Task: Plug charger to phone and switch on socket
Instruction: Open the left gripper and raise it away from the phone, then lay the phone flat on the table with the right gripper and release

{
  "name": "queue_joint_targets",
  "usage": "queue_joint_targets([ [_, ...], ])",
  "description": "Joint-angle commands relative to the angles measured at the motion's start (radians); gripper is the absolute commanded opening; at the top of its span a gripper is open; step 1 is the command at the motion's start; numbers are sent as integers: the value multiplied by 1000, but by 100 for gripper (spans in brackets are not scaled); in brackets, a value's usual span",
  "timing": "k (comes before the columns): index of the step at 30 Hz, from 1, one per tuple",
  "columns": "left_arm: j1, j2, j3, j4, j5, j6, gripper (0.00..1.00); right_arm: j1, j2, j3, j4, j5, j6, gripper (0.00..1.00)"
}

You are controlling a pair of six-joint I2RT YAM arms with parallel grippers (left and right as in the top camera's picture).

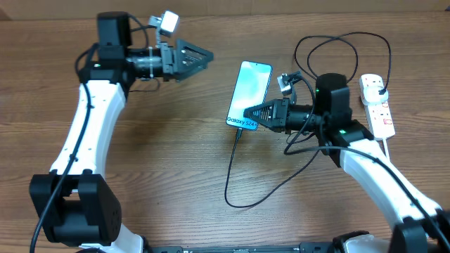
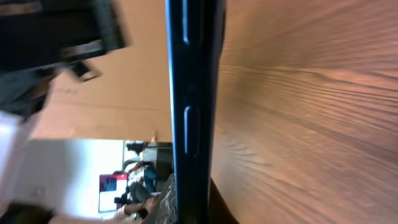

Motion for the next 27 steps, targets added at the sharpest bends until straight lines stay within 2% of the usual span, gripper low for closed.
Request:
queue_joint_targets([
  [1, 63, -6, 14, -18, -101, 8, 100, 0, 103, 9, 6, 48, -29, 4],
  [8, 132, -6, 14, -111, -375, 7, 100, 11, 273, 9, 33, 57, -30, 4],
  [9, 133, -6, 14, -127, -486, 8, 100, 18, 311, 9, 51, 84, -29, 5],
  [12, 132, -6, 14, -133, -673, 7, 100, 34, 361, 9, 81, 148, -29, 5],
  [18, 132, -6, 14, -133, -984, 7, 100, 101, 423, 9, 136, 204, -29, 8],
  [22, 132, -6, 14, -133, -1097, 7, 100, 156, 452, 10, 168, 217, -22, 8],
  [27, 132, -6, 14, -133, -1114, 7, 100, 216, 507, 10, 229, 217, -23, 4],
])
